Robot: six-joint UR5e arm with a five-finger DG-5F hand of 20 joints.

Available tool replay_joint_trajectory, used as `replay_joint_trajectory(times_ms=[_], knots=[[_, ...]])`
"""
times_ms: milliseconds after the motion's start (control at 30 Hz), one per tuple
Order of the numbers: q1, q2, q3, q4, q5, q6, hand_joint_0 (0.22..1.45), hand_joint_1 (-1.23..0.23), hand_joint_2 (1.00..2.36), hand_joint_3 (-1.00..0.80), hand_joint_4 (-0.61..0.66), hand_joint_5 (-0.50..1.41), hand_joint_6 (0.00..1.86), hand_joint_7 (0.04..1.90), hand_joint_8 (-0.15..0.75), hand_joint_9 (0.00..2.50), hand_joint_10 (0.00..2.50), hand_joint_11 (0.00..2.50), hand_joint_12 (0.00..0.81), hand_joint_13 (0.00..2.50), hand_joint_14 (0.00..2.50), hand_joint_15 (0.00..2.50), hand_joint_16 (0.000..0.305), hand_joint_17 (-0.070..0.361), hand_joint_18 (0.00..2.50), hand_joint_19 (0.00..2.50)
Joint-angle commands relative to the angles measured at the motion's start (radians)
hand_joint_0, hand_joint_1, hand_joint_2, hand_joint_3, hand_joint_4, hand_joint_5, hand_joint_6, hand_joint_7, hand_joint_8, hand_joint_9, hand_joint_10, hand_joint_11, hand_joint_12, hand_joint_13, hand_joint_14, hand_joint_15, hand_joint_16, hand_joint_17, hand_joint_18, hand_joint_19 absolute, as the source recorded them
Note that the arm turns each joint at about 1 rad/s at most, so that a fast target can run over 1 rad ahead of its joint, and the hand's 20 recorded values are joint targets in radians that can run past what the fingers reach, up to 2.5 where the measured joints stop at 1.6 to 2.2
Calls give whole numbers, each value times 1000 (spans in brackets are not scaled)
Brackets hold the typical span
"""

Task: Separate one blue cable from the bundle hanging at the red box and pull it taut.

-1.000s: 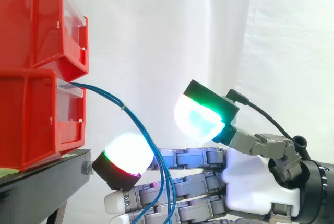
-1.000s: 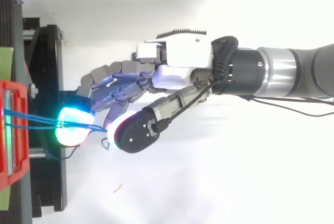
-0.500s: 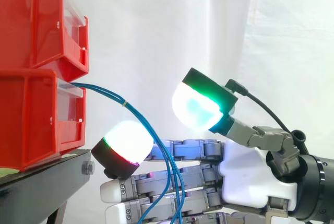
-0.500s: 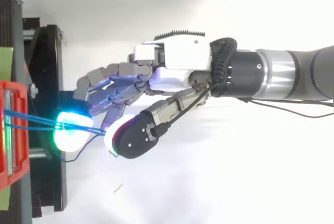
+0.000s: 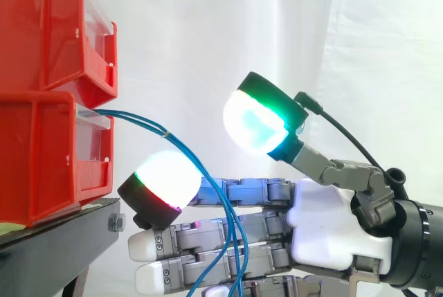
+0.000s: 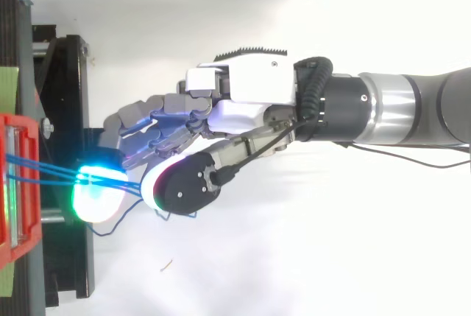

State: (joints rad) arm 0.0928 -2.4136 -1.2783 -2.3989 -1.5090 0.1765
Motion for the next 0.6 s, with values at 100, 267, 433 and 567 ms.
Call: replay_joint_trajectory(times_ms=[100, 267, 433, 567], knots=[[-1, 1, 1, 6, -5, -45, 545, -437, 1000, -500, 319, -143, 503, 940, 348, 543, 2, 122, 382, 616, 8, 242, 50, 113, 716, 498], [-1, -1, 1, 30, -5, -98, 550, -435, 1000, -500, 315, -142, 503, 942, 348, 552, 2, 118, 382, 620, 9, 239, 50, 112, 718, 496], [-1, -1, 1, 38, -5, -100, 561, -468, 1000, -500, 310, -140, 503, 953, 347, 558, 3, 126, 379, 621, 8, 239, 49, 111, 721, 498], [-4, -1, 1, 46, -5, -100, 559, -444, 1000, -500, 305, -138, 503, 992, 347, 561, 3, 135, 380, 626, 8, 240, 49, 111, 721, 497]])
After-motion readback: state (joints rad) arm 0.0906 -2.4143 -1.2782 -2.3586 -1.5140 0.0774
